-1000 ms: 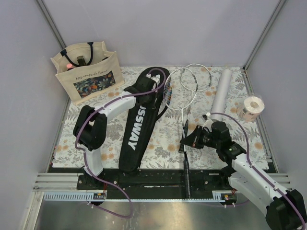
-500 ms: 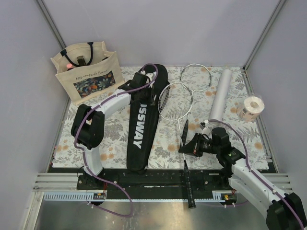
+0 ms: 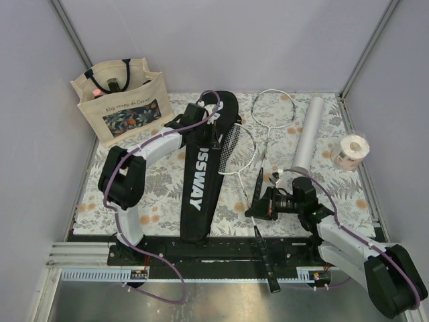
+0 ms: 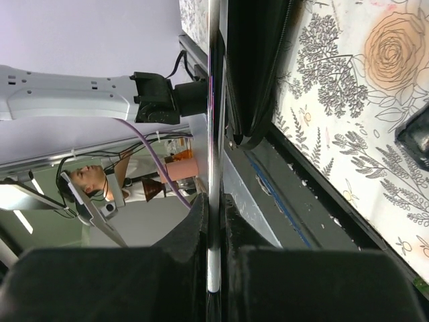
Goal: Pack up the badminton gear
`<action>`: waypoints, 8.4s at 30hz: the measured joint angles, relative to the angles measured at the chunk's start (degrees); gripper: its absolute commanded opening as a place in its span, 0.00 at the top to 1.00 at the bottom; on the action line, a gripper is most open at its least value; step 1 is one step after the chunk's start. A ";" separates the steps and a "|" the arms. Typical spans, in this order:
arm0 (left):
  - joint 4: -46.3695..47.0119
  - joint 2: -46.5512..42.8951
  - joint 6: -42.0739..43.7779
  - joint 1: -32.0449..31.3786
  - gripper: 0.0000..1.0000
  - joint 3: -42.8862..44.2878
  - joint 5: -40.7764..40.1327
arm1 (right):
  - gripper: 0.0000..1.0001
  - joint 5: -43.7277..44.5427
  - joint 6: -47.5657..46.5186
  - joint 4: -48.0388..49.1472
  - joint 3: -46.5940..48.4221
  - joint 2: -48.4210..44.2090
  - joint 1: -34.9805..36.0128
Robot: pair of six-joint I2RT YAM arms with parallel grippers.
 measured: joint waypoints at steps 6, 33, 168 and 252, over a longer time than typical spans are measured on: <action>3.72 -2.93 -3.02 0.00 1.00 -5.22 1.66 | 1.00 1.49 -1.79 0.90 2.60 5.64 0.02; 1.81 -17.99 -5.97 -6.51 0.36 -21.42 -10.19 | 1.00 14.27 -1.55 24.98 19.78 42.95 3.02; -5.84 -12.92 -13.51 -5.31 1.00 -14.69 1.31 | 0.64 54.23 -26.64 -33.18 56.57 57.20 -6.16; 0.98 -9.16 -16.35 -3.32 1.00 -17.40 6.62 | 1.00 56.85 -27.58 -26.51 37.27 33.22 23.17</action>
